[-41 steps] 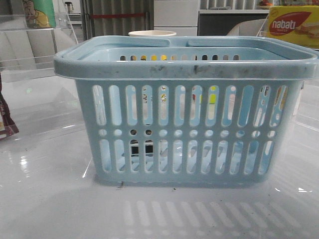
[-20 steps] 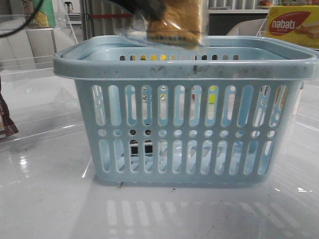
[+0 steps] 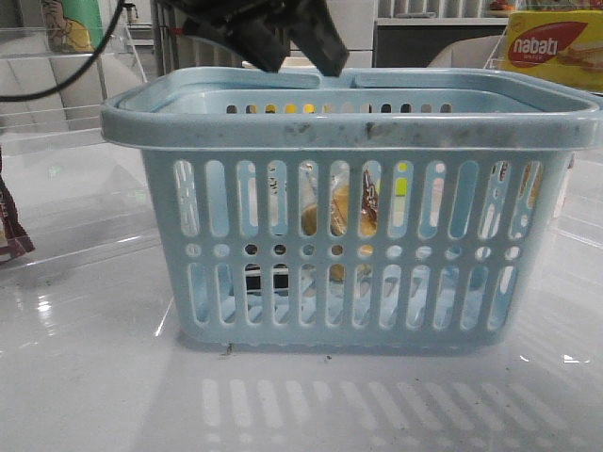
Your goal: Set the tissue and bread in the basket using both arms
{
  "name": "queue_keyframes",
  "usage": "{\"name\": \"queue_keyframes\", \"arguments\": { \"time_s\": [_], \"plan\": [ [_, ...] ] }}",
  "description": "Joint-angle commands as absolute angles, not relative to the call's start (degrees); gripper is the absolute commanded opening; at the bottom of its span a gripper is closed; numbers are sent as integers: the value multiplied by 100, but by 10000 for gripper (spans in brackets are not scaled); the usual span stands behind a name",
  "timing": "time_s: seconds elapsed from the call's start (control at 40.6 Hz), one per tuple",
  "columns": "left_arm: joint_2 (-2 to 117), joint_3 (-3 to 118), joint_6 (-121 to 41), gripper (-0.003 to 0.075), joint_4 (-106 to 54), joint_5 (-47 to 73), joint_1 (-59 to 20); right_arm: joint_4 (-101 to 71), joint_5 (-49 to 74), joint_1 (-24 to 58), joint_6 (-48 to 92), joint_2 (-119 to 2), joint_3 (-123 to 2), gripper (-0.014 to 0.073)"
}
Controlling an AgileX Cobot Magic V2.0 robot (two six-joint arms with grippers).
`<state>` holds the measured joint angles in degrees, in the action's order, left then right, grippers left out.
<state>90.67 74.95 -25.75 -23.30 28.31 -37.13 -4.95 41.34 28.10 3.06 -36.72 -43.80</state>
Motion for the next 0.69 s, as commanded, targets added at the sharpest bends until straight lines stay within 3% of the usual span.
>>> {"name": "queue_keyframes", "arguments": {
  "time_s": [0.0,0.246,0.664],
  "plan": [
    [8334,7704,-2587,487,-2247,2660,-3744,-431,3716,2810,370,-3664,-4529,551],
    [7055,7450,-2587,487,-1985,3129,-3744,-431,3716,2810,370,-3664,-4529,551],
    [4593,5317,-1932,474,-1288,3285,-3744,-431,3716,2810,370,-3664,-4529,551]
  ]
}}
